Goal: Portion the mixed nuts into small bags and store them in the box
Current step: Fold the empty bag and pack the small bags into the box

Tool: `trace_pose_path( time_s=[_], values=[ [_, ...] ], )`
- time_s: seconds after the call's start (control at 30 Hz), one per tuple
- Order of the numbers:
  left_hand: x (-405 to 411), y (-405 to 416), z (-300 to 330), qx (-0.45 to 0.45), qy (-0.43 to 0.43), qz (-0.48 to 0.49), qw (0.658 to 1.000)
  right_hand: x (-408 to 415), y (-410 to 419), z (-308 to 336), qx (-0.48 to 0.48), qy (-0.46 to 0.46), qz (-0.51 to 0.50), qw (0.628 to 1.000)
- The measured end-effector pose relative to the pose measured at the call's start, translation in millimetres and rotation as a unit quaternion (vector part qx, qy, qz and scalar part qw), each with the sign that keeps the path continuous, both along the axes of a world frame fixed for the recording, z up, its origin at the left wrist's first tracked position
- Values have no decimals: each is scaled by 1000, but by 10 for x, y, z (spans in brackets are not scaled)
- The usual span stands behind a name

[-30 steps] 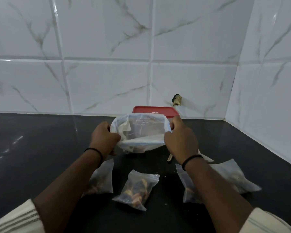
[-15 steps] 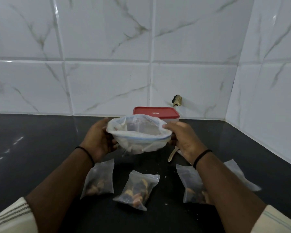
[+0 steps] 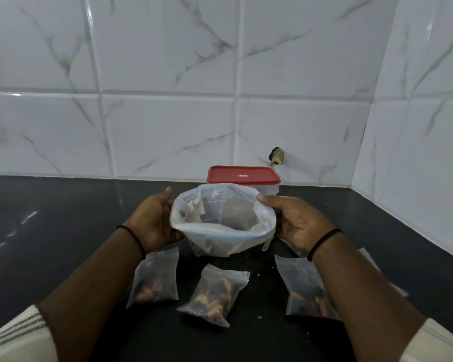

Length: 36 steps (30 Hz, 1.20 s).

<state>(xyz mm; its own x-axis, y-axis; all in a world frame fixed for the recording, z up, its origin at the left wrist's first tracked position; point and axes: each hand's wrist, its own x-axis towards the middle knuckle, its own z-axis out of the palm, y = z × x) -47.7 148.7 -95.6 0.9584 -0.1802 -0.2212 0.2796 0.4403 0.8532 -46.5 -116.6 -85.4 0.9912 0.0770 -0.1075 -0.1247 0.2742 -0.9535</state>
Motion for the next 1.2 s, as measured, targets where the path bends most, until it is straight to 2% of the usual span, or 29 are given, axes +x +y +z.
trace_pose_path(
  time_s=[0.1,0.27,0.43,0.53,0.63,0.73,0.8,0.87,0.9,0.97,1.0,1.07,1.2],
  values=[
    [-35,-17,23,-4,-10,-40,999,2,-5,-5,-21,-8,16,1000],
    [-76,0,58,47,-56,-72,995,18,-34,3,-61,-41,-13,997],
    [-96,51,34,61,-119,-162,978,23,-35,2,-96,-51,-38,993],
    [-95,53,33,99,-163,-188,963,22,-40,-6,-127,-60,-64,988],
    [-78,56,30,162,-170,-183,955,-27,-32,14,-161,-83,-79,980],
    [-60,38,18,235,-168,-131,948,-32,-10,-4,-202,-136,-104,964],
    [-47,-9,-3,304,-186,-50,933,-17,19,-35,-271,-199,-143,931],
    [-3,-63,-47,397,-230,67,886,-38,72,-55,-383,-269,-171,867],
    [21,-91,-72,448,-255,128,847,-52,106,-66,-429,-300,-181,832],
    [28,-150,-100,523,-276,231,773,-69,162,-98,-478,-348,-203,781],
    [28,-159,-101,536,-266,270,754,-64,180,-114,-486,-361,-217,765],
    [39,-142,-108,532,-240,310,751,-41,197,-149,-492,-357,-237,758],
    [63,-86,-138,533,-234,313,751,-17,175,-173,-498,-306,-248,772]
  ],
)
